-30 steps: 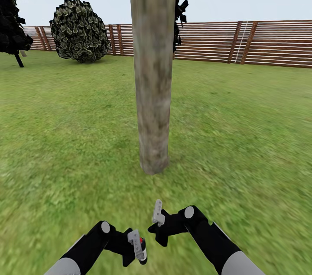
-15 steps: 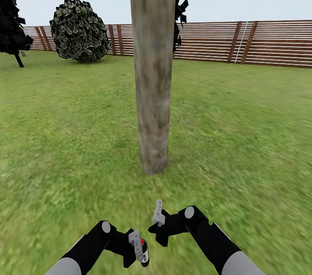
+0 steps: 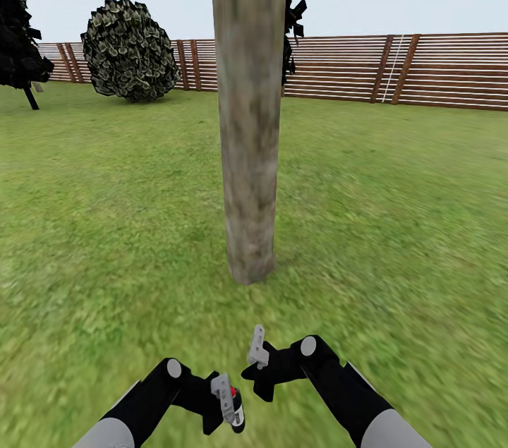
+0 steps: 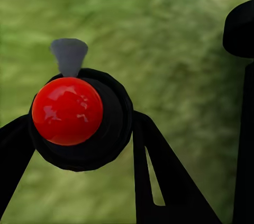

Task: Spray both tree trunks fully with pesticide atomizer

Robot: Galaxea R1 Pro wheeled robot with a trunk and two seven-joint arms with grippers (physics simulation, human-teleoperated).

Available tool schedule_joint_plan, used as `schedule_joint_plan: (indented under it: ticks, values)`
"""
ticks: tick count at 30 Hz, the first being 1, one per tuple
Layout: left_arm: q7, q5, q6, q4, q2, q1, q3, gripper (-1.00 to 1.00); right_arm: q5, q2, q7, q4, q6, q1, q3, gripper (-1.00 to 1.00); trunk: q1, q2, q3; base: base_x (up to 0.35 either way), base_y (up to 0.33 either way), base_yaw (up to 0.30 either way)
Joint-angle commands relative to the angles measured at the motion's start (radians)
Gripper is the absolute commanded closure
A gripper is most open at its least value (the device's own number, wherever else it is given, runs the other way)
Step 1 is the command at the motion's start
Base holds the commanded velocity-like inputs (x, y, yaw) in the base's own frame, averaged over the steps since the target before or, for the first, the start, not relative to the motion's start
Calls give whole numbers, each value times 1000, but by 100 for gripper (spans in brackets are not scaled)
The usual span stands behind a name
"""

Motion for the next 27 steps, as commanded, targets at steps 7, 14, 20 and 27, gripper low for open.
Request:
schedule_joint_plan:
  ticks: [7, 14, 20, 27]
  values:
    - [-49, 53, 1, -17, -1, -13, 1, 100, 0, 0, 0, 0, 0, 0, 0, 100, 0, 0, 0, 0, 0, 0]
    - [-62, 61, 1, -20, 0, -15, 3, 100, 0, 0, 0, 1, 0, 0, 0, 100, 0, 0, 0, 0, 0, 0]
    - [-66, 64, 0, -20, 1, -15, 3, 100, 0, 0, 0, 1, 0, 0, 0, 100, 0, 0, 0, 0, 0, 0]
    - [-68, 98, 0, -35, 1, -15, 3, 100, 0, 0, 0, 1, 0, 0, 0, 100, 0, 0, 0, 0, 0, 0]
